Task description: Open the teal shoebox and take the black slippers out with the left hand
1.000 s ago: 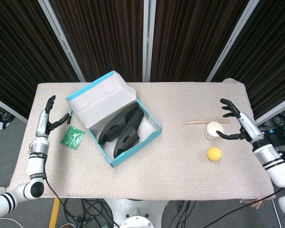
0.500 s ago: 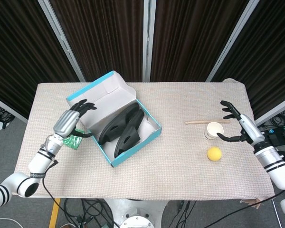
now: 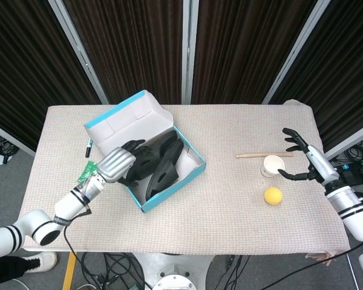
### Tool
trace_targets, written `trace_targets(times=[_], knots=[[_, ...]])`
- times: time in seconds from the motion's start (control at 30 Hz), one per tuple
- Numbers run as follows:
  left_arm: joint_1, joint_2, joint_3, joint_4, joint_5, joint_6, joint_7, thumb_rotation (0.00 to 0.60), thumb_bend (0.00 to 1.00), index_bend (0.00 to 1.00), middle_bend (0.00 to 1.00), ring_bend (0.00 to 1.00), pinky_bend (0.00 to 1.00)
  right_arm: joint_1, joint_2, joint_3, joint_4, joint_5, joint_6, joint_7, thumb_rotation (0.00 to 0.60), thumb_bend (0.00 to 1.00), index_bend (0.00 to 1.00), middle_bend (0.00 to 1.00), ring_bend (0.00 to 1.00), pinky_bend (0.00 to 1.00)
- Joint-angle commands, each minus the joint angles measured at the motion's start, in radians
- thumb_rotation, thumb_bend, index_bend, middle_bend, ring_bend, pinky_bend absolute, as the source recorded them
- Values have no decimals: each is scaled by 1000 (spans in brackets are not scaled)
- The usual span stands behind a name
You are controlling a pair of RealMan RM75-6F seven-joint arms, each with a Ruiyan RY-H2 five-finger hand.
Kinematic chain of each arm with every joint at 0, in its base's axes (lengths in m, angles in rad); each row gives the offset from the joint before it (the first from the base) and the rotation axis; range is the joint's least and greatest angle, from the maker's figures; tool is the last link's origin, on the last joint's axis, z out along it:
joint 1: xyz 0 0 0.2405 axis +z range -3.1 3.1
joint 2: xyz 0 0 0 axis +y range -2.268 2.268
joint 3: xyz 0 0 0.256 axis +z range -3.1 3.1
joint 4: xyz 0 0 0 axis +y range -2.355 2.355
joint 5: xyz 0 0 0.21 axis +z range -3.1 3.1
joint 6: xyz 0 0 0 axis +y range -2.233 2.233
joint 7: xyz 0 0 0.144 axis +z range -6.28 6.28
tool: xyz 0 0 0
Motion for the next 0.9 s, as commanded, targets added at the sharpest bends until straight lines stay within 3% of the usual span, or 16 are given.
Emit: trace_targets(times=[0.03, 0.47, 0.9], knots=[[-41, 15, 5, -27, -17, -59, 56, 600, 98, 185, 138, 23, 106, 1, -1, -1, 0, -1, 2, 1, 600, 158, 0, 40, 103, 241], [-153, 29, -13, -138, -202, -222, 283, 600, 97, 138, 100, 23, 101, -1, -3, -8, 13, 4, 8, 15, 600, 157, 0, 41, 103, 241], [-206, -20, 3, -177, -421, -192, 505, 600, 97, 102, 56, 23, 101, -3, -10, -16, 37, 2, 14, 41, 600, 158, 0, 40, 103, 241]])
